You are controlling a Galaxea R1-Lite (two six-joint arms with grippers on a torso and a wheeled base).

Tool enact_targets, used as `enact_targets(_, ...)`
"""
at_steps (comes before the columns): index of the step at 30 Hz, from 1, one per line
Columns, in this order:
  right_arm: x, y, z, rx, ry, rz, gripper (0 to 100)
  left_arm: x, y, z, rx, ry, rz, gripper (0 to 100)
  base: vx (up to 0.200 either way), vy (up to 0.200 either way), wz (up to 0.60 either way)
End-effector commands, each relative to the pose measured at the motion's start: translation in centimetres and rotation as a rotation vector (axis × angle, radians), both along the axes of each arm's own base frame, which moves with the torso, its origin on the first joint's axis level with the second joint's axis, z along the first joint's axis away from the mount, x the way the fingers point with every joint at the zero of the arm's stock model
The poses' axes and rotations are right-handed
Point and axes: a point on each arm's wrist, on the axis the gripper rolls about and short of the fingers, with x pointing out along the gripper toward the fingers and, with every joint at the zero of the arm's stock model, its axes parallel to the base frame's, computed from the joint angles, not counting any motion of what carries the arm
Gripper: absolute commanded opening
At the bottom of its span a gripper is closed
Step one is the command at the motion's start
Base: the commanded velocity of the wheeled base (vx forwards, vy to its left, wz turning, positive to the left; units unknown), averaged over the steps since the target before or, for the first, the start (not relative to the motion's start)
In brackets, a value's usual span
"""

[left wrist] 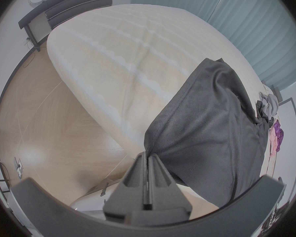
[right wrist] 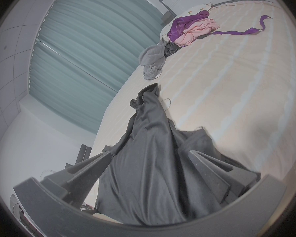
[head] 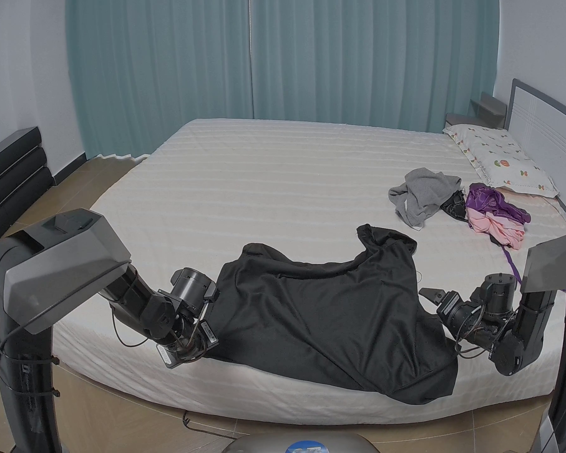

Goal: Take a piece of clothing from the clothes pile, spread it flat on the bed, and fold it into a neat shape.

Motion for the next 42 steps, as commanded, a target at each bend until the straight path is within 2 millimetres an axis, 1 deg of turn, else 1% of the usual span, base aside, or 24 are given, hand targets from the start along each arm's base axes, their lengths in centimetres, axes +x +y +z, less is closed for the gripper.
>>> enact_targets(1,3.3,-1.1,-0.9,0.0,-0.014,-0.036,100,-1.3,1.4,2.1,-0.009,-0.016,0.012,0,0.0,0.0,0.0)
enact_targets(2,3.3,-1.1,-0.9,0.0,-0.014,-0.036,100,-1.3,1.4,2.1,-0.009,-0.016,0.012,0,0.0,0.0,0.0)
enact_targets(3,4.5,-1.2,-0.8,-0.003,-0.013,-0.04,100,-1.6,1.5,2.4,-0.008,-0.017,0.01,0,0.0,0.0,0.0)
enact_targets(6,6.3,-1.0,-1.0,-0.008,0.033,-0.038,100,-2.0,1.9,2.6,-0.002,-0.012,0.009,0,0.0,0.0,0.0)
enact_targets(7,6.9,-1.0,-1.2,-0.009,0.045,-0.038,100,-2.1,1.9,2.6,-0.003,-0.01,0.008,0,0.0,0.0,0.0)
enact_targets(8,6.9,-1.0,-1.2,-0.009,0.045,-0.038,100,-2.1,1.9,2.6,-0.003,-0.01,0.008,0,0.0,0.0,0.0)
enact_targets(9,8.2,-0.8,-1.4,-0.009,0.053,-0.037,100,-2.3,2.3,2.4,0.003,0.0,0.017,0,0.0,0.0,0.0)
enact_targets(10,8.9,-0.7,-1.4,-0.009,0.047,-0.035,100,-2.4,2.5,2.3,0.005,0.006,0.021,0,0.0,0.0,0.0)
enact_targets(12,10.1,-0.6,-1.5,-0.009,0.053,-0.035,100,-2.5,2.8,2.2,0.007,0.013,0.029,0,0.0,0.0,0.0)
enact_targets(13,10.2,-0.7,-1.5,-0.01,0.054,-0.037,100,-2.5,2.8,2.2,0.007,0.013,0.03,0,0.0,0.0,0.0)
enact_targets(14,11.4,-0.6,-1.7,-0.011,0.066,-0.037,100,-2.4,3.1,2.1,0.006,0.015,0.04,0,0.0,0.0,0.0)
enact_targets(16,12.5,-0.3,-2.1,-0.013,0.082,-0.033,100,-2.4,3.4,2.1,0.007,0.018,0.048,0,0.0,0.0,0.0)
enact_targets(17,12.5,-0.3,-2.1,-0.013,0.082,-0.033,100,-2.4,3.4,2.1,0.007,0.018,0.048,0,0.0,0.0,0.0)
enact_targets(18,13.4,0.0,-2.8,-0.021,0.091,-0.032,100,-2.4,3.5,1.9,0.007,0.019,0.051,0,0.0,0.0,0.0)
enact_targets(22,14.7,0.8,-4.1,-0.052,0.117,-0.006,100,-2.4,3.5,1.8,0.007,0.021,0.051,0,0.0,0.0,0.0)
enact_targets(26,15.4,1.5,-4.2,-0.066,0.115,0.012,100,-2.3,3.4,1.8,0.005,0.018,0.051,0,0.0,0.0,0.0)
enact_targets(28,15.9,1.8,-4.9,-0.1,0.125,0.032,100,-2.2,3.4,1.8,0.003,0.017,0.05,0,0.0,0.0,0.0)
enact_targets(32,17.1,2.6,-5.3,-0.139,0.12,0.031,100,-2.1,3.2,1.9,-0.024,0.019,0.04,0,0.0,0.0,0.0)
enact_targets(33,17.3,2.7,-5.2,-0.144,0.112,0.023,0,-2.1,3.2,1.9,-0.028,0.02,0.04,0,0.0,0.0,0.0)
enact_targets(35,17.8,2.6,-4.7,-0.149,0.086,0.005,0,-2.1,3.2,1.9,-0.031,0.019,0.039,0,0.0,0.0,0.0)
enact_targets(39,19.2,1.6,-1.8,-0.135,-0.006,-0.032,0,-1.9,2.9,2.0,-0.033,0.015,0.029,0,0.0,0.0,0.0)
enact_targets(40,19.2,1.6,-1.7,-0.135,-0.009,-0.033,0,-1.9,2.9,2.0,-0.033,0.015,0.029,0,0.0,0.0,0.0)
enact_targets(41,19.8,1.4,-0.1,-0.128,-0.057,-0.045,0,-1.8,2.8,2.0,-0.035,0.013,0.029,0,0.0,0.0,0.0)
enact_targets(42,20.1,1.3,0.8,-0.124,-0.087,-0.052,0,-1.7,2.7,1.9,-0.034,0.014,0.029,0,0.0,0.0,0.0)
